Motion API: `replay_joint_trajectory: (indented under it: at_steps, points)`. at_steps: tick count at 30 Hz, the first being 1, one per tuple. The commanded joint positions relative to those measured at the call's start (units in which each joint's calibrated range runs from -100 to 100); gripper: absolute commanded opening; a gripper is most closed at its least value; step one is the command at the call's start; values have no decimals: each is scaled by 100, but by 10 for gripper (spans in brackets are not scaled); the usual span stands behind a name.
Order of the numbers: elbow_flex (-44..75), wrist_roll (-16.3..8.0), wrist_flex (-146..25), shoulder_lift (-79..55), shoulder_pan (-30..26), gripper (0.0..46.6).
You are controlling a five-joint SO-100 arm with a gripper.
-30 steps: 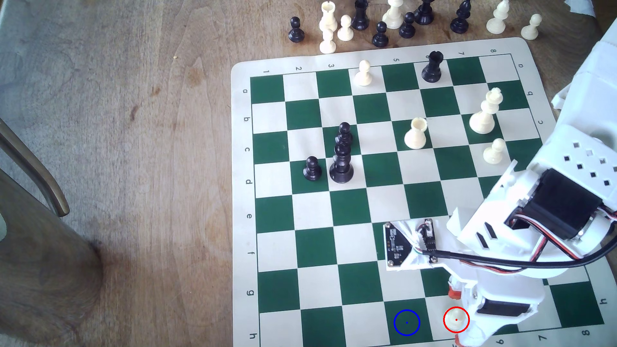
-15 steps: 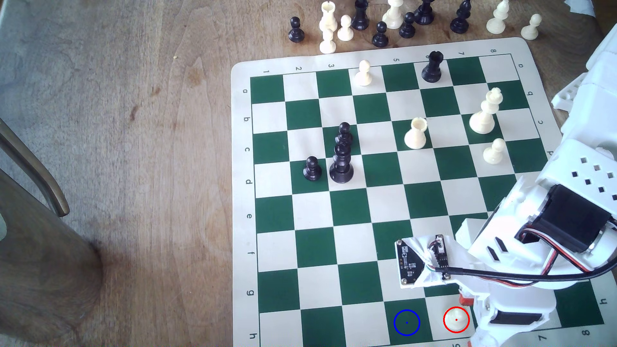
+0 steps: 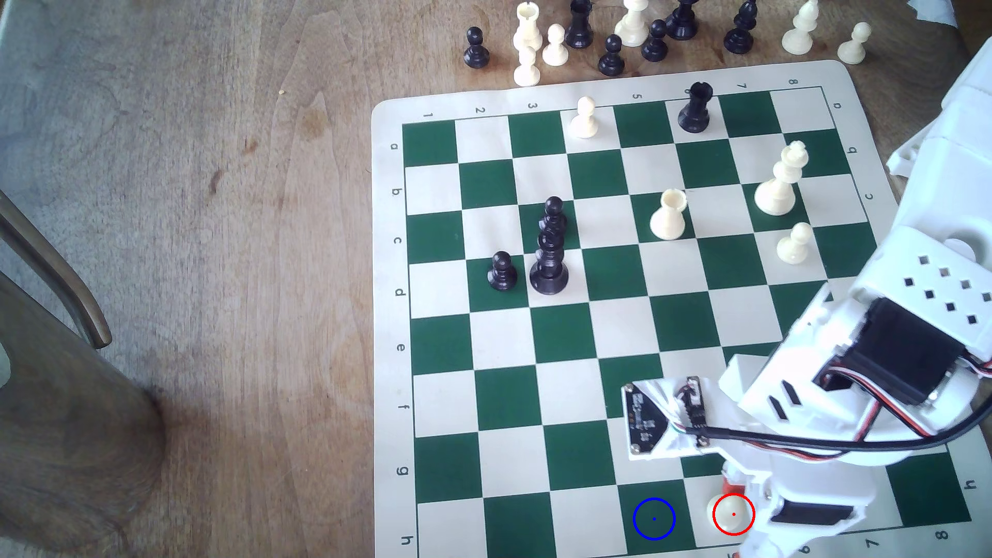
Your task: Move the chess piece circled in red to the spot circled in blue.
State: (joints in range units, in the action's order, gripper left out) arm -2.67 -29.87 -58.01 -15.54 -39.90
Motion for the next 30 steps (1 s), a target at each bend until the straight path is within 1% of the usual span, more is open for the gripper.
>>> replay_joint_trajectory:
  at_steps: [1,9,17,23,26,28,30]
  points:
    - [58,29,76,43,36,176]
    - [22,68,117,18,75,161]
    - [22,78,142,26,130,160]
    - [22,83,142,52,145,105]
    - [22,93,142,52,145,96]
    - [22,103,133,60,145,78]
    - [22,103,125,69,145,50]
